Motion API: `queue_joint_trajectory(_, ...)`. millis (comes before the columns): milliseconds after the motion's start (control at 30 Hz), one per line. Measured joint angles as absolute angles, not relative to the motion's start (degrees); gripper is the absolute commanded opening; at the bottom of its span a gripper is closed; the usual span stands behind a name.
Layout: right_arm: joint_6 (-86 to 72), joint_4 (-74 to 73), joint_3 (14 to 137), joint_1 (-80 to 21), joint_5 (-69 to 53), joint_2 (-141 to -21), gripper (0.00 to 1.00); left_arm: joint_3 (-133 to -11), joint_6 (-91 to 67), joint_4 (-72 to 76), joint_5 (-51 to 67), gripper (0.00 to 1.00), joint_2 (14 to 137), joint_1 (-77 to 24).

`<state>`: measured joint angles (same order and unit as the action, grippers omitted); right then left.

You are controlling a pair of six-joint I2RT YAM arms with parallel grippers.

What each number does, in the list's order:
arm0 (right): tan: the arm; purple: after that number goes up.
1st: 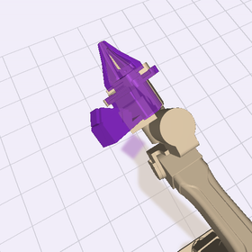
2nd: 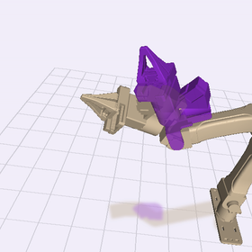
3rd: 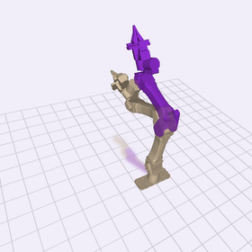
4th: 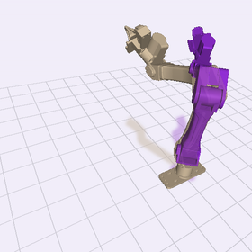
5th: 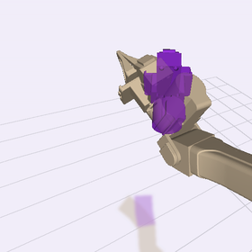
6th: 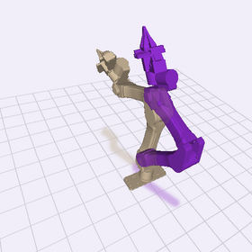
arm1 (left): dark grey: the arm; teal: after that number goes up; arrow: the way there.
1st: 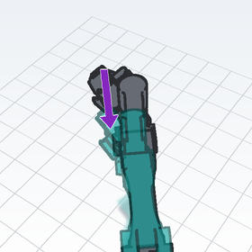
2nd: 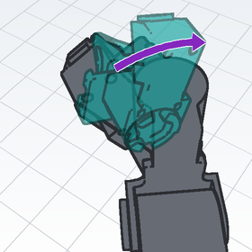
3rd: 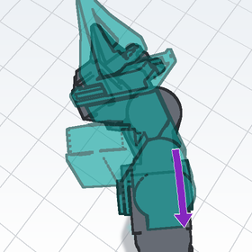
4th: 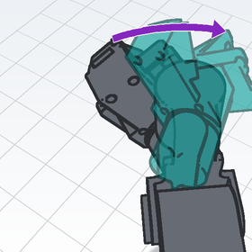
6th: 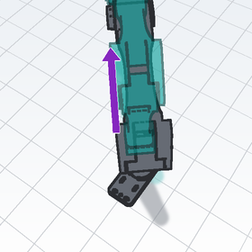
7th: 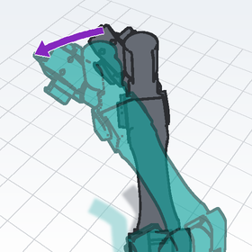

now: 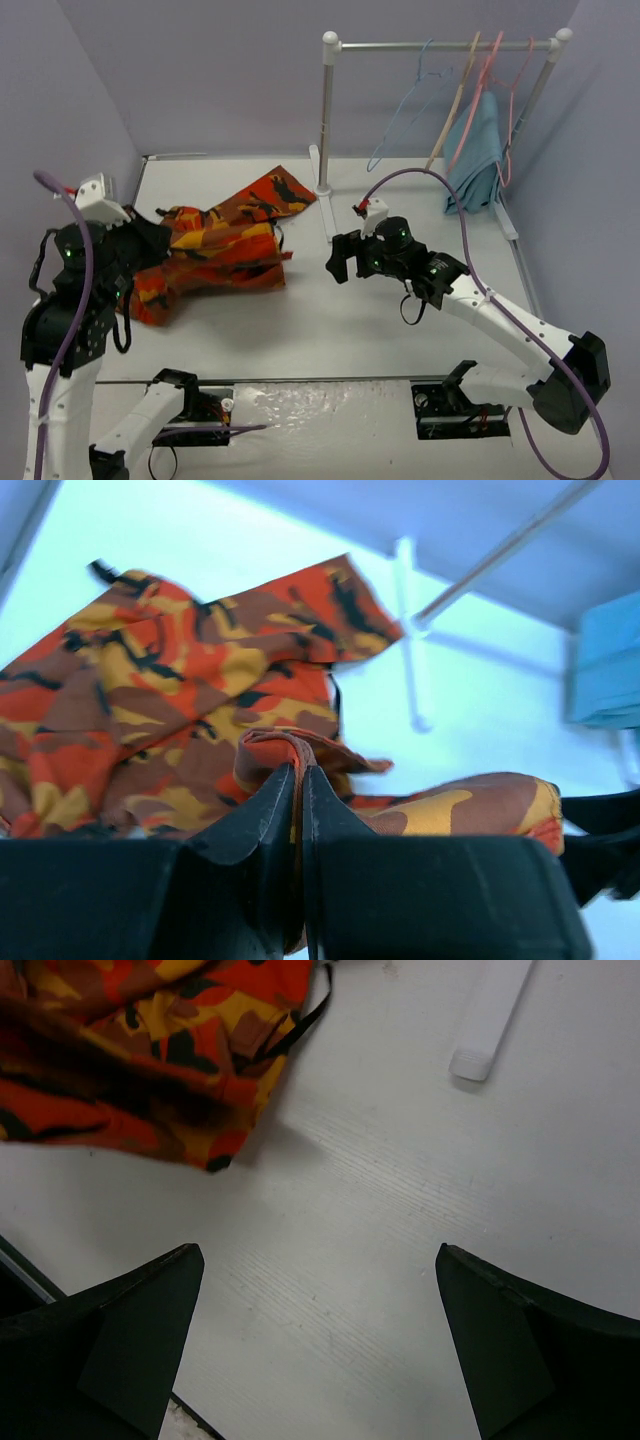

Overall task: Place the trousers on the hanger
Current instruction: Move the trousers to the center of the board

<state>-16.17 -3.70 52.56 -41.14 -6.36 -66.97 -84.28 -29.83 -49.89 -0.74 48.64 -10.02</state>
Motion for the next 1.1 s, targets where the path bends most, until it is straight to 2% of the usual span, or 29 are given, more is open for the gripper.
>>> queue_joint_trajectory(133,-16.8,-2.0,53.0,-43.6,-4.8,-68.9,1.00,-74.3,-31.8,-55.6,-6.0,0.01,42.8,-10.0)
queue_joint_trajectory(167,-16.8,-1.9,53.0,-44.3,-4.7,-69.5,1.00,-71.8,-32.6,-56.7,-6.9,0.06,42.9,-10.0)
queue_joint_trajectory(267,-16.8,-1.3,53.1,-46.2,-4.3,-72.1,0.99,-66.6,-35.3,-60.6,-9.8,0.28,44.3,-10.0)
queue_joint_trajectory(333,-16.7,-0.9,53.1,-47.6,-4.2,-74.0,0.98,-64.3,-36.9,-62.4,-11.9,0.47,45.0,-10.0)
queue_joint_trajectory(400,-16.7,-0.3,53.6,-48.8,-4.1,-76.1,0.95,-63.0,-37.4,-63.4,-13.1,0.54,43.9,-10.0)
queue_joint_trajectory(667,-17.6,4.2,56.8,-51.2,-4.1,-84.9,0.91,-62.9,-31.7,-58.0,-9.9,0.60,38.0,-10.0)
queue_joint_trajectory(900,-18.0,6.8,55.5,-51.4,-0.2,-84.3,0.93,-65.1,-23.1,-45.7,0.6,0.70,57.7,-11.2)
queue_joint_trajectory(1100,-18.0,6.9,48.7,-51.2,2.4,-74.7,0.95,-70.7,-14.3,-35.1,2.8,0.73,80.7,-20.8)
